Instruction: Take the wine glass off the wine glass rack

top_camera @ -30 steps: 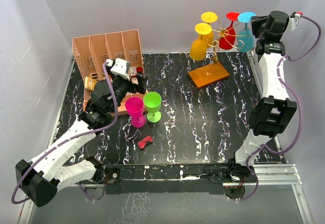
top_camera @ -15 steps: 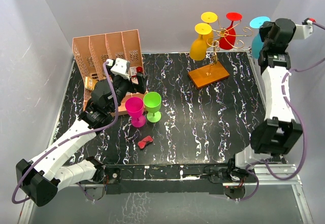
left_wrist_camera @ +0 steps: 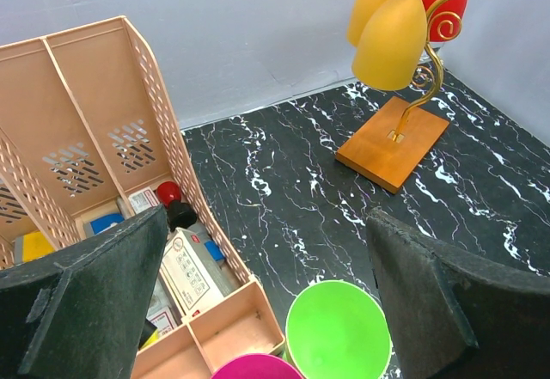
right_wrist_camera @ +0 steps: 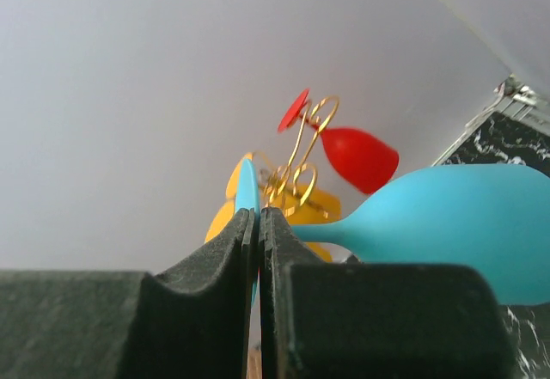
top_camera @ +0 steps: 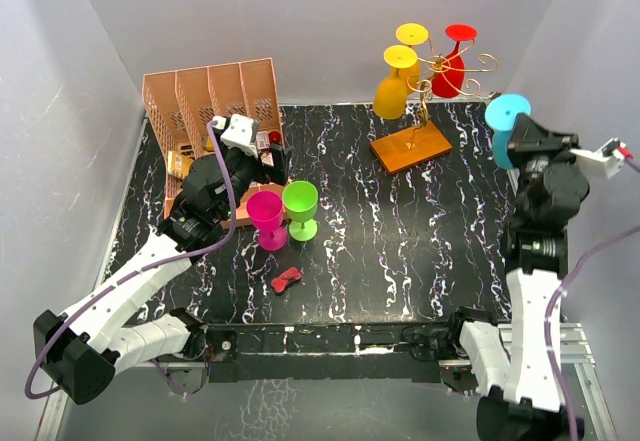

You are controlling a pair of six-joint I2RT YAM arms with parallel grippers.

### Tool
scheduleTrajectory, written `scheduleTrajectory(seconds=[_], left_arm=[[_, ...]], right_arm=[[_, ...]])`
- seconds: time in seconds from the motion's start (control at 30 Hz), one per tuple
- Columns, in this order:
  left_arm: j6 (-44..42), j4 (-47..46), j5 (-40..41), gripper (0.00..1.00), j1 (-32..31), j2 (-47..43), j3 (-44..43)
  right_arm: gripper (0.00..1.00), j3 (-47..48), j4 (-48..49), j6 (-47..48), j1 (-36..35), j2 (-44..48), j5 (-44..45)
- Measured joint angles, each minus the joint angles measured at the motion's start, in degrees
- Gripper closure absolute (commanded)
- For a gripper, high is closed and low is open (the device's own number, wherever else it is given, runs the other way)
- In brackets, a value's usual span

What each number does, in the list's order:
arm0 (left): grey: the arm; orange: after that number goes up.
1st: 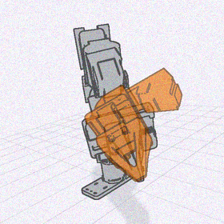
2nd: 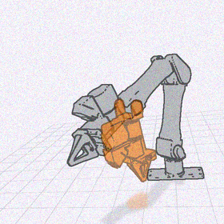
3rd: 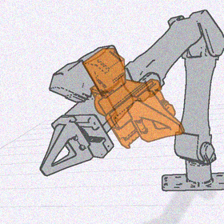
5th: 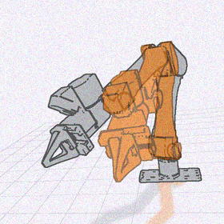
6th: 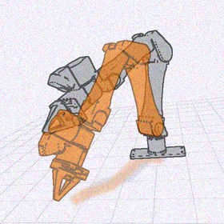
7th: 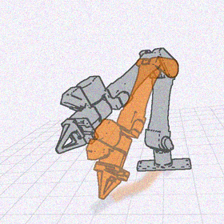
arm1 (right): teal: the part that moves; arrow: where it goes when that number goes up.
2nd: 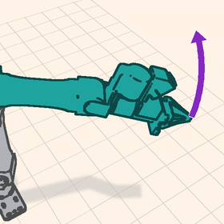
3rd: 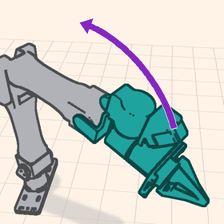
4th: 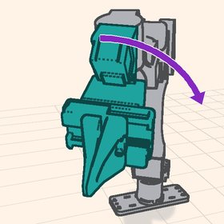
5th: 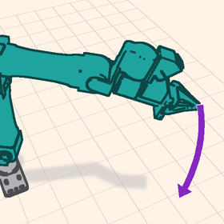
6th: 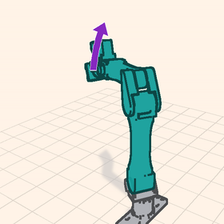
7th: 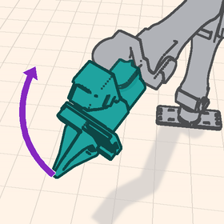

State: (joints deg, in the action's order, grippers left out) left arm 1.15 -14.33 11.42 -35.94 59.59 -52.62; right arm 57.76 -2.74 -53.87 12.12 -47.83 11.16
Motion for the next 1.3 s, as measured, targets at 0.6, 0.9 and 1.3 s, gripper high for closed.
scheduleTrajectory(seconds=[0.6,0.9,1.3], left_arm=[[1.4,0.2,0.0,0.04,0.0,0.7,-0.1],[2.3,1.1,1.4,0.04,-1.6,2.5,-0.1],[19.4,11.6,-4.5,0.03,-5.6,-2.5,1.8]], right_arm=[[0.92,-24.7,2.8,0.3,-1.6,14.3,-24.7],[0.92,-24.7,-6.3,5.6,-2.0,17.7,-26.3],[0.92,-27.6,-3.2,2.3,-3.1,19.9,-36.6]])
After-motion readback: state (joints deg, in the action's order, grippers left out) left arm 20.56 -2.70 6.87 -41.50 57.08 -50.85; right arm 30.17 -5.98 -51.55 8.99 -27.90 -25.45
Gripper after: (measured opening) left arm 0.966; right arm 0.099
